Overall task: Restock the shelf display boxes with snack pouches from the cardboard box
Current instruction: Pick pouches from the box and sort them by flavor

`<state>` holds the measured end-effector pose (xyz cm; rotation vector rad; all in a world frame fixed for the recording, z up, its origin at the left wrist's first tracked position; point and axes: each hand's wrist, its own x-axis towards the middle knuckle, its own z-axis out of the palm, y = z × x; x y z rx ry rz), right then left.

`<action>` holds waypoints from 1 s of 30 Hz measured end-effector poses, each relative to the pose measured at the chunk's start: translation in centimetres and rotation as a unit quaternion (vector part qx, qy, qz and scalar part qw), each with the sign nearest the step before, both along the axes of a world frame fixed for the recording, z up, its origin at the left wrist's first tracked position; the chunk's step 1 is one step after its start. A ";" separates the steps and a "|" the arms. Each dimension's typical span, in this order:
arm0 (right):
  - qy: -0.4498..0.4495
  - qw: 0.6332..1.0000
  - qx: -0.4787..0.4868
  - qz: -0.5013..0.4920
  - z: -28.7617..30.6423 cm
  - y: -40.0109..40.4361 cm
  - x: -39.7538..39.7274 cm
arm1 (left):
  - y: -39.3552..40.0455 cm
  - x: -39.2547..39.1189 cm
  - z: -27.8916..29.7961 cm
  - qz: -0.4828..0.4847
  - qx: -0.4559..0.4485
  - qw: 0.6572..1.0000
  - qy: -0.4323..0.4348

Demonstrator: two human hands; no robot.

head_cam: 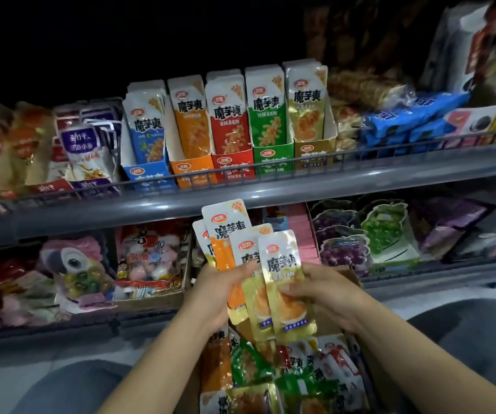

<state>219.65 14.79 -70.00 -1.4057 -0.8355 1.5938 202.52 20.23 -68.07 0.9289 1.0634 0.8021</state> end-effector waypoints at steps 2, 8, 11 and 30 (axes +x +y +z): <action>0.006 1.000 0.007 -0.003 0.1 -0.3 -0.5 | -0.2 0.4 -0.2 -0.002 0.010 1.000 0.014; 0.028 0.993 0.021 -0.116 0.3 0.2 0.5 | -0.2 -0.4 -0.1 -0.013 -0.005 0.996 0.085; 0.084 0.989 0.023 -0.121 0.4 0.6 0.9 | -0.2 -0.6 -0.2 -0.030 -0.020 0.996 0.081; 0.169 0.963 0.048 -0.206 0.6 0.5 1.0 | 0.6 -1.4 0.9 0.010 -0.054 0.994 -0.094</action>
